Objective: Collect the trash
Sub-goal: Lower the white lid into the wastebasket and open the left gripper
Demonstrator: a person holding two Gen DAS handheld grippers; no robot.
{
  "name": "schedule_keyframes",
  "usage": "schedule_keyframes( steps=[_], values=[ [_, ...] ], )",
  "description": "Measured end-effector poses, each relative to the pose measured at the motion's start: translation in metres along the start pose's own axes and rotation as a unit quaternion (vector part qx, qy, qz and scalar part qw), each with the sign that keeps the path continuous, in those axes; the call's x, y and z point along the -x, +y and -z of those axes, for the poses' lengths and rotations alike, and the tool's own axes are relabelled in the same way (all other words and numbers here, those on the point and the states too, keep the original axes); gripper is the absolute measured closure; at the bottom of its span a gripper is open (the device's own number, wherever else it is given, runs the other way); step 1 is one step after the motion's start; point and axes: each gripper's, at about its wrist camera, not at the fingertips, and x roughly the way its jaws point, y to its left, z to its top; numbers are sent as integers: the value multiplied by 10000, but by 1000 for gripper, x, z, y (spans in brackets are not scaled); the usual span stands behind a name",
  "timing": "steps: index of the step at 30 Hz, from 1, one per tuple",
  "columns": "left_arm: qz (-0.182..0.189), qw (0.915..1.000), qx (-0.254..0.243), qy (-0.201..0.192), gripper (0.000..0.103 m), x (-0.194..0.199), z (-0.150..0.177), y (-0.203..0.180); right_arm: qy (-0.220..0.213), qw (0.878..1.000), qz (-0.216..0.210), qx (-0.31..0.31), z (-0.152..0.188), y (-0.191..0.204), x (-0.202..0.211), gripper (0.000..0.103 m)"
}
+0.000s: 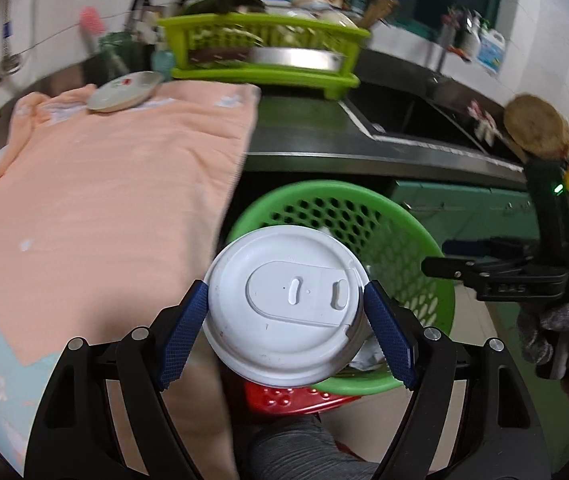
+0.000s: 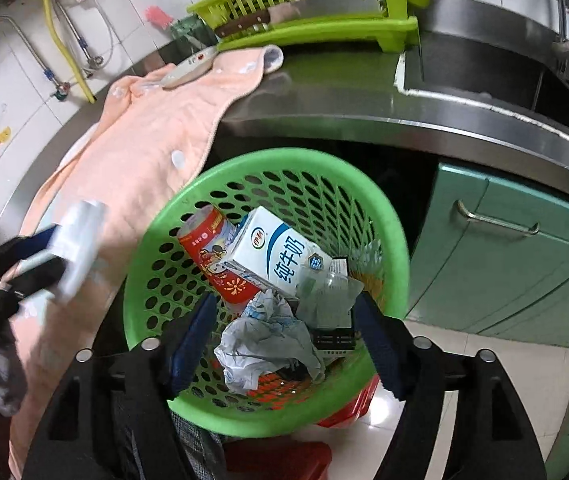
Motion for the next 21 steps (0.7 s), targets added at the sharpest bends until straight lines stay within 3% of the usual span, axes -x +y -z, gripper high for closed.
schedule_keyframes(
  steps=[9,21],
  values=[
    [186,9982,-240,525,25,-55,5,-44,-412,9990,16,-170,10,-13,29,29],
    [247,9954,-93,920,24,-89,13,-48,-568,9965,-66,-616,24,-33,44,27]
  ],
)
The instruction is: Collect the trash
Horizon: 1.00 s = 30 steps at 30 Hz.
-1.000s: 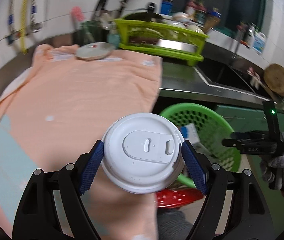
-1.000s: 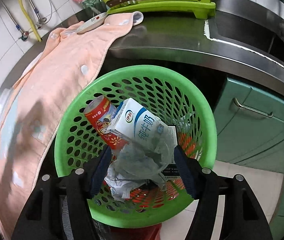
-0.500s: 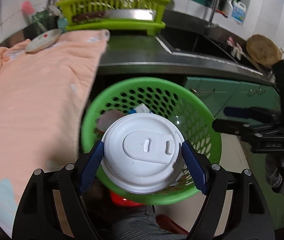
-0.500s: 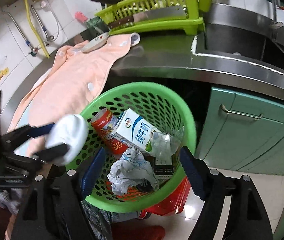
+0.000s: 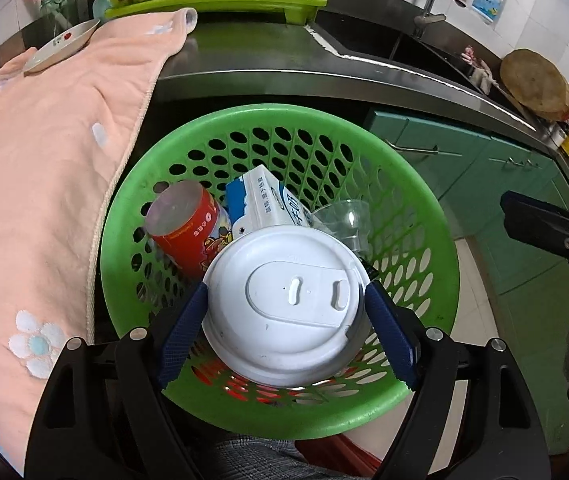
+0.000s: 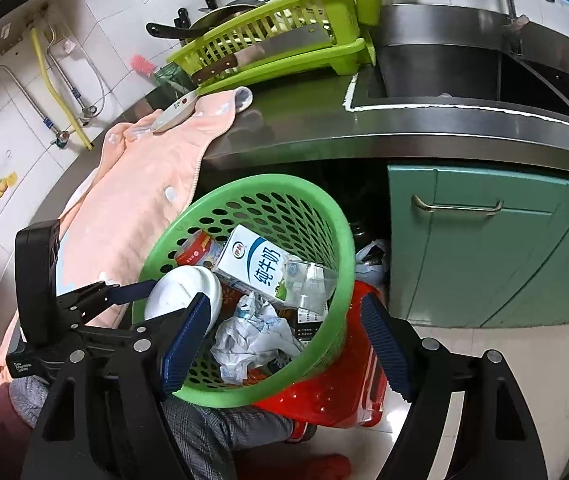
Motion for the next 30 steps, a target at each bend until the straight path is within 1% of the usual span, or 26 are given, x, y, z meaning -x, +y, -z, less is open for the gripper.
schedule_keyframes(
  steps=[2,4,7,12,17,22,24,30],
  values=[
    [3,10000,23,-22,23,2,0,1,-30,10000,-11,-11,0,0,2,27],
    [25,10000,59,-47,19,4,0,2,-83,10000,10,-20,1,0,4,25],
    [-8,9999,112,-115,19,11,0,4,-154,9999,-27,-30,1,4,8,24],
    [-72,9992,219,-324,19,34,2,11,-235,9996,-96,95,2,17,13,20],
    [-139,9970,459,-609,16,66,9,28,-324,9990,-202,241,3,40,17,18],
    [-309,9929,687,-920,11,101,18,44,-389,9980,-282,417,6,63,21,16],
    [-503,9901,762,-1068,8,116,24,50,-402,9975,-293,507,7,73,22,15],
    [-766,9832,968,-1343,5,151,38,64,-439,9951,-365,812,8,104,26,12]
  ],
)
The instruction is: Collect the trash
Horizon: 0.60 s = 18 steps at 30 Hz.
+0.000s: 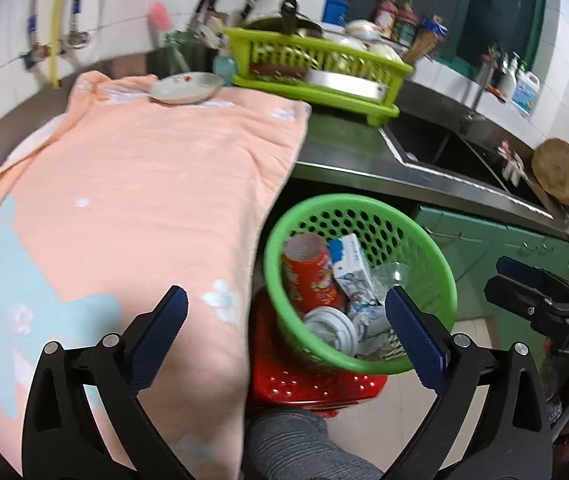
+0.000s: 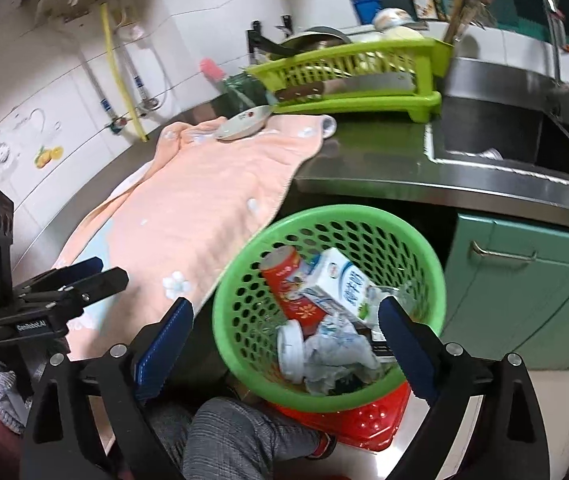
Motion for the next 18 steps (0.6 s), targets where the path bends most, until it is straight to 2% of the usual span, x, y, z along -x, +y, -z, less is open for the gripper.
schedule_keyframes(
  steps=[7,18],
  values=[
    [-387,9984,267,-305,5,38,5,25,-74,9995,-55,314,-6,34,3,10],
    [-1046,9923,430,-511,5,74,18,55,-129,9976,-110,673,-16,77,2,9]
  ],
)
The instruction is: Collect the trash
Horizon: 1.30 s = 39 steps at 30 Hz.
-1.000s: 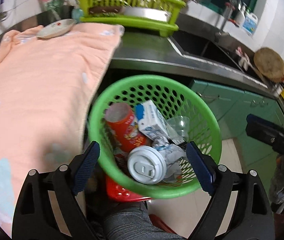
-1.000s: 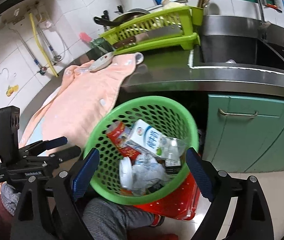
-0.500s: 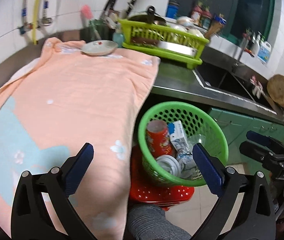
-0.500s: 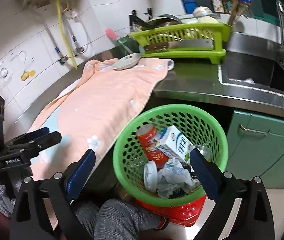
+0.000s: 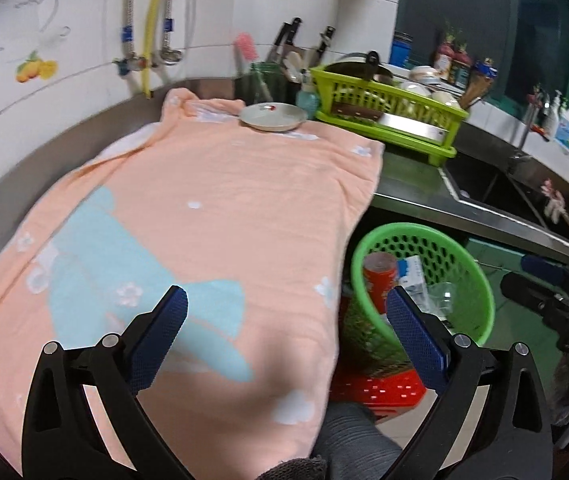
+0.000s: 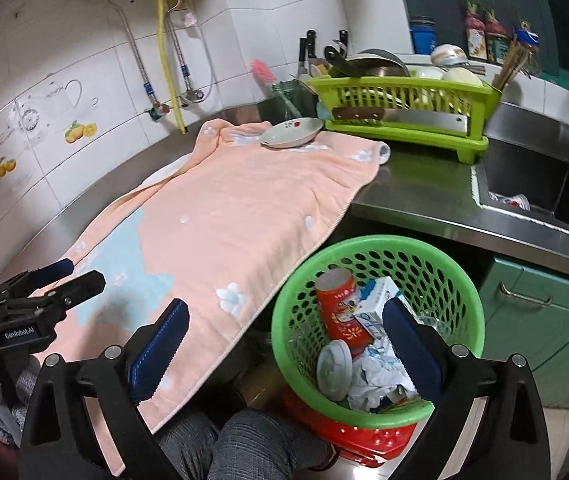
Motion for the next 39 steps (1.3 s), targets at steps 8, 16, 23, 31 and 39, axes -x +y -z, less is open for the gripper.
schedule_keyframes(
  steps=[8,16,23,31,39],
  values=[
    [-223,9997,106,-65,5,10,6,15,-187,9995,176,171,4,20,4,9],
    [-349,9992,148,-141,5,16,14,21,-271,9990,269,242,8,29,8,9],
    [-401,9987,245,-212,5,19,17,23,-304,9984,338,328,10,34,7,8],
    [-555,9966,298,-527,5,30,13,21,-440,9976,424,326,12,34,13,8],
    [-589,9945,240,-835,5,43,6,16,-616,9967,480,207,11,33,25,8]
  ],
)
